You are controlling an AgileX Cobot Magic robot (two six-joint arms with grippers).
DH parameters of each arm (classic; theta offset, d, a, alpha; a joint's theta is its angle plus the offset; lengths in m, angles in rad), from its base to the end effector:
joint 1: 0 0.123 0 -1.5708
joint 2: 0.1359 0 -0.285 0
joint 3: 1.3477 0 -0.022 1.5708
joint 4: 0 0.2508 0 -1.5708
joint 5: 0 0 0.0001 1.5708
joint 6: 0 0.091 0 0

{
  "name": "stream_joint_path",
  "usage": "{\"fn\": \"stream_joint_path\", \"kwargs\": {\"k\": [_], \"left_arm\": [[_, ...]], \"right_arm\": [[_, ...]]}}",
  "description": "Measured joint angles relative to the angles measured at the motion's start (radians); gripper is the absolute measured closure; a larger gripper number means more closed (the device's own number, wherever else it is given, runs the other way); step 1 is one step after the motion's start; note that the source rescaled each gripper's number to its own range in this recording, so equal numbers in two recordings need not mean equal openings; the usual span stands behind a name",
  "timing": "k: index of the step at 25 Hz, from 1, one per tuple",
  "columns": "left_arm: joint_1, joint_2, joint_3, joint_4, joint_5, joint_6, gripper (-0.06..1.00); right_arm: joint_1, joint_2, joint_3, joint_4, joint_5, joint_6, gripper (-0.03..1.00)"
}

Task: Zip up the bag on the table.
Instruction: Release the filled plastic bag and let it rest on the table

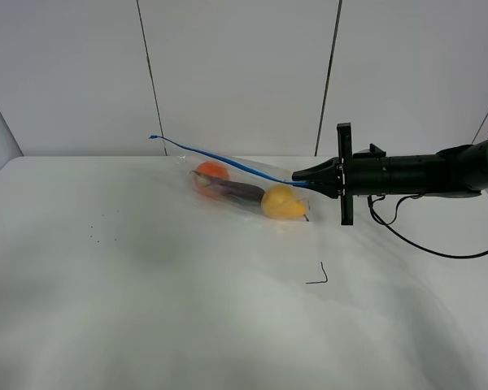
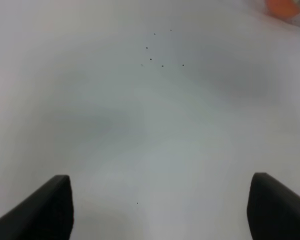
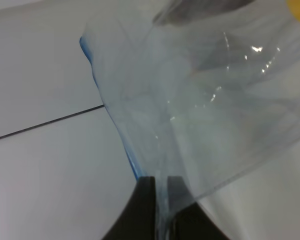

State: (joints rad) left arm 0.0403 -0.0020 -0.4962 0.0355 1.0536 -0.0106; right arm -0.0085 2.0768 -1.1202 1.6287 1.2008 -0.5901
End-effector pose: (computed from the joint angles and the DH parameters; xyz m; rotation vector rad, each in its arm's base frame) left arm -0.0045 0.0026 0.2768 -0.0533 2.0383 0.0611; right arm 0.3749 0.0816 0.1520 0.6669 2.3633 1.9191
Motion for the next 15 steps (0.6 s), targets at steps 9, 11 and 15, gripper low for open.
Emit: {"fn": "stream_joint_path", "kwargs": {"k": [9,11,15], "left_arm": [[0.0,0.0,0.0,0.0,-0.001,0.0,-0.05],[0.0,0.0,0.0,0.0,-0.001,0.0,-0.05],[0.0,0.0,0.0,0.0,-0.001,0.001,-0.05]], "right_arm": [[0.0,0.0,0.0,-0.013,0.0,0.006,0.97],[0.0,0.0,0.0,-0.03,0.0,0.032,0.95],[0.0,0.0,0.0,-0.092,0.001,0.068,0.55]]}}
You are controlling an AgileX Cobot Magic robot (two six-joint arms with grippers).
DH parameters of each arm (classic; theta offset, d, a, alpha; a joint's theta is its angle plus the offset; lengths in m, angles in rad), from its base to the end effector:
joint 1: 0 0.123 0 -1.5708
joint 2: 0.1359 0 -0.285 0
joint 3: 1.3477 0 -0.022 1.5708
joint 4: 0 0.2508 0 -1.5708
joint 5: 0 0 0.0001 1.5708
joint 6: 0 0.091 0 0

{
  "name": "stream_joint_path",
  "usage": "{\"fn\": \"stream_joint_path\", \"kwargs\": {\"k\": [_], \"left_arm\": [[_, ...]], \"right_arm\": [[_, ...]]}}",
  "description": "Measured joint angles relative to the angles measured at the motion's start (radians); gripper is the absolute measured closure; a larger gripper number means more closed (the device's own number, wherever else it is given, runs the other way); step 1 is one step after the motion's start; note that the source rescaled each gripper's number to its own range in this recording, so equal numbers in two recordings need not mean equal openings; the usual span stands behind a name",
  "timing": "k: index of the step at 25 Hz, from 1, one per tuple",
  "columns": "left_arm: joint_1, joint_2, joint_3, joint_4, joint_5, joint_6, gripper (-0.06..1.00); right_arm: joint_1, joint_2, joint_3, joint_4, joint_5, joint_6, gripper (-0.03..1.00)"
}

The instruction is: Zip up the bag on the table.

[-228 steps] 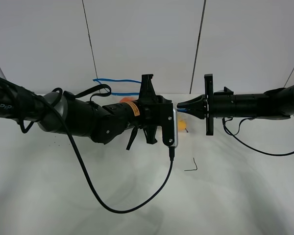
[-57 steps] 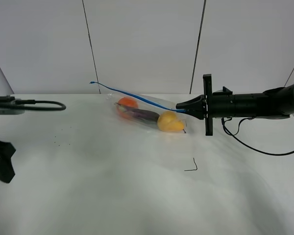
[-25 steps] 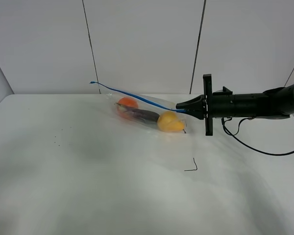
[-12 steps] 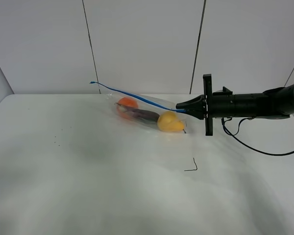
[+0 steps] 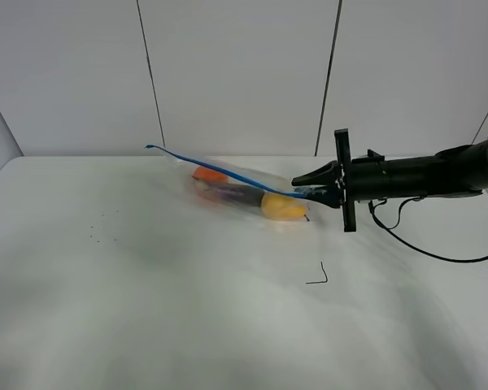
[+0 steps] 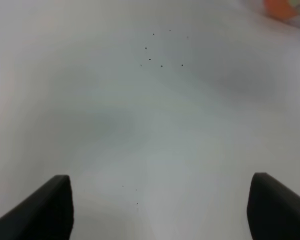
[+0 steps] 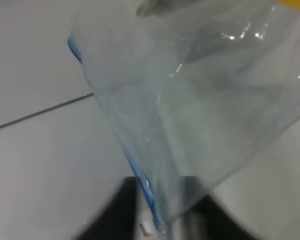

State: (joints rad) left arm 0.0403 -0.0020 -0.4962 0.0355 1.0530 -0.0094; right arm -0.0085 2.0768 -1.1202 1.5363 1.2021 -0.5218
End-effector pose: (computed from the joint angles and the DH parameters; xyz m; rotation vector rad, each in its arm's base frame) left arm -0.0045 0.0026 0.2769 -0.0521 2.0378 0.0618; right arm 0.3689 0.0817 0.1470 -0.6595 -2.4027 -1.8347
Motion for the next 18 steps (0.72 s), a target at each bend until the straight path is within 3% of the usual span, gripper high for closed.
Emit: {"fn": "stream_joint_path", "kwargs": {"k": [2,4,7,10,18], "left_arm": [[0.0,0.0,0.0,0.0,0.0,0.0,-0.05],[0.0,0.0,0.0,0.0,0.0,0.0,-0.05],[0.0,0.0,0.0,0.0,0.0,0.0,-0.05],[0.0,0.0,0.0,0.0,0.0,0.0,-0.05],[0.0,0.0,0.0,0.0,0.0,0.0,-0.05]], "right_arm": [[0.0,0.0,0.0,-0.034,0.0,0.003,0.22],[0.0,0.0,0.0,-0.059,0.0,0.006,0.06],[0.0,-0.001,0.0,-0.11,0.0,0.009,-0.01],[0.0,-0.001,-0.027,-0.232,0.001,0.044,-0.03],[0.0,-0.002,-0.361,-0.78,0.007,0.293,-0.03]]}}
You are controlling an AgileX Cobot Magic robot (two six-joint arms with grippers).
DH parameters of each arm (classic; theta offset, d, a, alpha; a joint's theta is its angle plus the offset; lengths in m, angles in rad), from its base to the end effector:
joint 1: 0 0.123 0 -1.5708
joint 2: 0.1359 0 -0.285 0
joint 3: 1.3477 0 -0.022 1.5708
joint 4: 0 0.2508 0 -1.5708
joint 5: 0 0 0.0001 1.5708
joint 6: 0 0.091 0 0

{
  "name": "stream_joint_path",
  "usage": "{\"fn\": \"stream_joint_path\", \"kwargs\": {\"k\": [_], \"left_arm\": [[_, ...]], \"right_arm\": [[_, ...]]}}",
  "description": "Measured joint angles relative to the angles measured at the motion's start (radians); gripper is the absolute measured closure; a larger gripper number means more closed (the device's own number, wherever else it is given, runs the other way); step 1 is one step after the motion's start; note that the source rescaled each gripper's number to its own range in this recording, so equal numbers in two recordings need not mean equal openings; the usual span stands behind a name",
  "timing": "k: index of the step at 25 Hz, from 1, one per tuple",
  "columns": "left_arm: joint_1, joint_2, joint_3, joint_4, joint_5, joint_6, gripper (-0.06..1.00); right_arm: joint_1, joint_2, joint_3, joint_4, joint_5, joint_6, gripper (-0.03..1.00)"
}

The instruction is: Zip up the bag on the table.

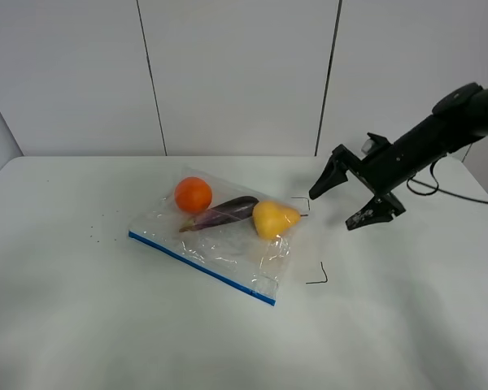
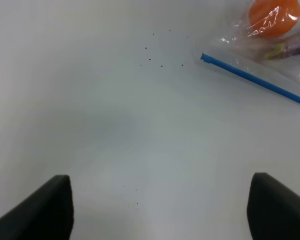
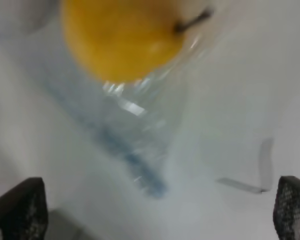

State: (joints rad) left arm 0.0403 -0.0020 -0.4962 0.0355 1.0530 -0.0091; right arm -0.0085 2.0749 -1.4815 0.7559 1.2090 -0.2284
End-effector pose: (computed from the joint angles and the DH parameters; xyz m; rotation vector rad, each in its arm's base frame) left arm -0.0045 0.0026 0.2769 -0.0518 2.0378 0.0620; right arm 0.3987 0.0550 0.1795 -0.1622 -2.8985 -1.0513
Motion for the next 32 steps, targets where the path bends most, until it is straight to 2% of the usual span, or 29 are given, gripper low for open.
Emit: {"fn": "stream_joint_path", "kwargs": {"k": [3,8,9,12,22,27,32], "left_arm": [[0.0,0.0,0.0,0.0,0.0,0.0,-0.05],[0.0,0.0,0.0,0.0,0.0,0.0,-0.05],[0.0,0.0,0.0,0.0,0.0,0.0,-0.05],[0.0,0.0,0.0,0.0,0.0,0.0,-0.05],[0.0,0.0,0.0,0.0,0.0,0.0,-0.05],[0.0,0.0,0.0,0.0,0.0,0.0,-0.05],[0.0,0.0,0.0,0.0,0.0,0.0,-0.05]], "right_arm": [[0.006,0.0,-0.125,-0.17,0.0,0.071,-0.03],[0.071,0.0,-0.264,-0.552,0.001,0.179,-0.03],[0.082,0.0,-0.278,-0.608,0.001,0.197,-0.03],[0.088,0.0,-0.292,-0.695,0.001,0.228,-0.03],[0.045,-0.008,-0.273,-0.703,0.002,0.236,-0.03],[0.045,-0.088,-0.144,-0.708,0.002,0.236,-0.03],[0.046,-0.283,0.039,-0.719,0.001,0.236,-0.03]]}}
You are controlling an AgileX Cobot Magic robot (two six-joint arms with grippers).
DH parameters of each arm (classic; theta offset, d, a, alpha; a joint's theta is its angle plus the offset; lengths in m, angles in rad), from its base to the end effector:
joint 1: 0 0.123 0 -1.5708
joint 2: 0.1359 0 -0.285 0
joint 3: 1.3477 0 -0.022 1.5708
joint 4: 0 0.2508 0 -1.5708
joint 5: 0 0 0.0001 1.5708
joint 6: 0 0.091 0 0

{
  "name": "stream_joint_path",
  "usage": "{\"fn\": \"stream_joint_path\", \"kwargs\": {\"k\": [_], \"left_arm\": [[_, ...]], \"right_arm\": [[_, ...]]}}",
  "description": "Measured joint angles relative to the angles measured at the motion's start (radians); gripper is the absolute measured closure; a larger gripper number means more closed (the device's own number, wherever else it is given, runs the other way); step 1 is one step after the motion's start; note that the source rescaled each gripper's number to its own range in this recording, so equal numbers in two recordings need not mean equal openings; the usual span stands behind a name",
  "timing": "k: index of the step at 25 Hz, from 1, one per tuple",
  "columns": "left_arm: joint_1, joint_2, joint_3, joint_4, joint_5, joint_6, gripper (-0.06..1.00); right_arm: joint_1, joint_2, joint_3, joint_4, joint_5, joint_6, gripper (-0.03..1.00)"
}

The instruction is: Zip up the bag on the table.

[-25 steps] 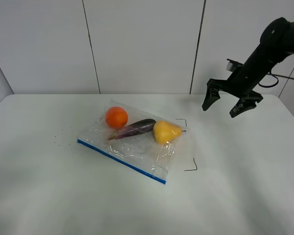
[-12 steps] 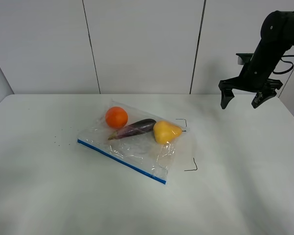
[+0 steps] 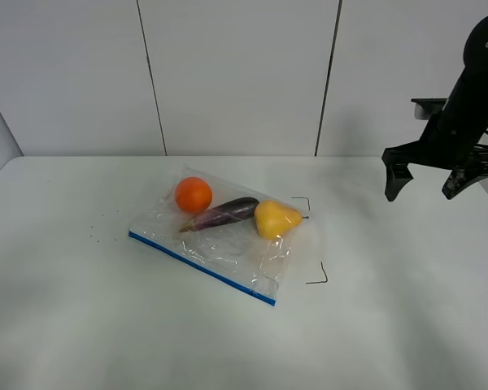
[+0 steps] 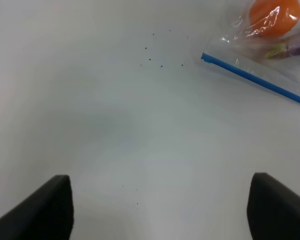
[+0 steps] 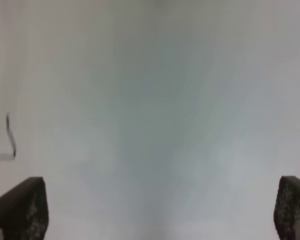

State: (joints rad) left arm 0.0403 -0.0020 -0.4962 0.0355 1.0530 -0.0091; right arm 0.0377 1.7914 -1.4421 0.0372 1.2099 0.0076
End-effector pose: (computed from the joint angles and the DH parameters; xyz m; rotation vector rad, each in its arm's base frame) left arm -0.0045 0.0026 0.2769 -0.0518 2.0378 0.0620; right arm 0.3559 0.0166 0.2558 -0.0284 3.0430 0.0573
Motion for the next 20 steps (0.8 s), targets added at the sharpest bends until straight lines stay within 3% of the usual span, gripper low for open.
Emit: {"fn": "stream_joint_path", "kwargs": {"k": [12,20], "left_arm": [[0.0,0.0,0.0,0.0,0.0,0.0,-0.05],[0.0,0.0,0.0,0.0,0.0,0.0,-0.05]], "right_arm": [[0.0,-0.646,0.581,0.0,-0.006,-0.018,-0.03],[0.0,-1.147,0.895,-0.008,-0.204,-0.026,-0.03]]}}
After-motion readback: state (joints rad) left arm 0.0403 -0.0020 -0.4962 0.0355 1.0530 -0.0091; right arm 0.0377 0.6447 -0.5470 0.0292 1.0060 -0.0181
